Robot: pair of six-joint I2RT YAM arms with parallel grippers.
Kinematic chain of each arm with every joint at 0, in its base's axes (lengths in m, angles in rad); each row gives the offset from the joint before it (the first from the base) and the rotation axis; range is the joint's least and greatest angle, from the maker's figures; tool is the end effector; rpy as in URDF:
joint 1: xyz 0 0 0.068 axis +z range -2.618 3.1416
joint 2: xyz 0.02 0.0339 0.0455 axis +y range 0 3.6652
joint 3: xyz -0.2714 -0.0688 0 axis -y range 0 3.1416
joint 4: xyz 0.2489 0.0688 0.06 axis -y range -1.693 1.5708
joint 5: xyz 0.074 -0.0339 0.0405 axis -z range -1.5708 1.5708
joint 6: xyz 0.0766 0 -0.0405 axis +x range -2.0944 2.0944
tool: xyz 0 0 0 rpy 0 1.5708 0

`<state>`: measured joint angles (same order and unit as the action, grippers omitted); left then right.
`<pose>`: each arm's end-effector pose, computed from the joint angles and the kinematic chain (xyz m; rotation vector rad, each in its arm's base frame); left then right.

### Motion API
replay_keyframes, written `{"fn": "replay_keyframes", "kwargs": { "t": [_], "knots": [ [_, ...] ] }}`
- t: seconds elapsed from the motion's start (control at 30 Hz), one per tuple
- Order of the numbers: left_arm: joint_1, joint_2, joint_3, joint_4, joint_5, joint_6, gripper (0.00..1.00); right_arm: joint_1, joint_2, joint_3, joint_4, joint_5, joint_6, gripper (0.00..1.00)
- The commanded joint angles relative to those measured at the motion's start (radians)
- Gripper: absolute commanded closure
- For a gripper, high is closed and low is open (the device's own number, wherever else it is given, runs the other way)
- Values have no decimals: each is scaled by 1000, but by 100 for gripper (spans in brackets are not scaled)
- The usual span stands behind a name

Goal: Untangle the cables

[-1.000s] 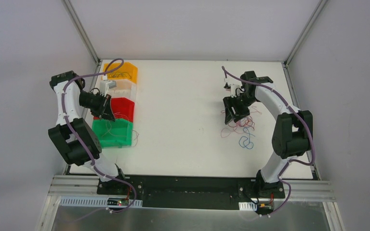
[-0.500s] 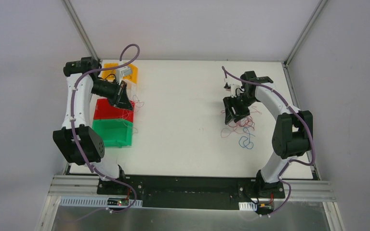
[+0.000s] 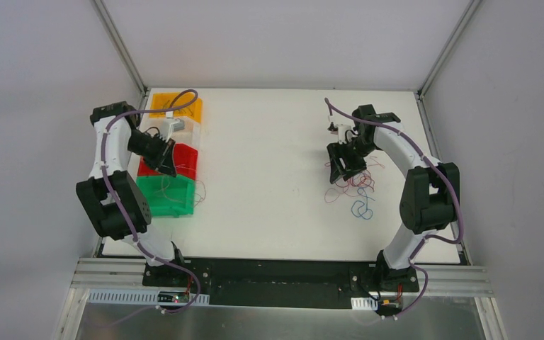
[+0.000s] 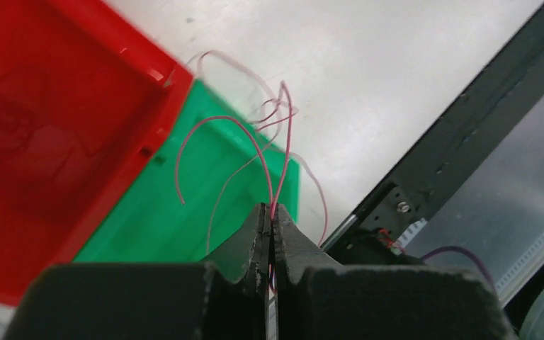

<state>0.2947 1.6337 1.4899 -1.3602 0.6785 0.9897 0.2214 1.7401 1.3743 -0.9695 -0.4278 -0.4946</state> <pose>0.3019 0.0414 0.2747 0.9144 2.4347 -0.6828 0.3376 0.1086 0.2083 -1.0485 2.5972 0.5574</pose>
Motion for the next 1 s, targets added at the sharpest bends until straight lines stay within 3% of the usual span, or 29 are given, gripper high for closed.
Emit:
{"fn": "replay_keyframes", "kwargs": {
  "t": [0.0,0.23,0.5,0.77,0.87,0.9,0.97],
  "knots": [
    [93,9,4,7,-112,152,100,5,-37,-4,-26,-14,-15,40],
    [196,41,-22,5,-266,341,100,4,-38,-8,-34,-10,-17,40],
    [341,100,91,5,-368,435,100,5,-55,-24,-41,3,-26,40],
    [363,56,161,-30,-350,462,100,4,-34,-10,-41,-3,-22,40],
    [360,46,160,-44,-293,450,100,4,-25,-3,-41,-6,-20,40],
    [355,40,155,-55,-262,439,100,5,-21,1,-43,-78,-20,40],
    [331,33,139,-73,-209,398,100,5,-15,7,-44,-10,-20,40]
  ]
}}
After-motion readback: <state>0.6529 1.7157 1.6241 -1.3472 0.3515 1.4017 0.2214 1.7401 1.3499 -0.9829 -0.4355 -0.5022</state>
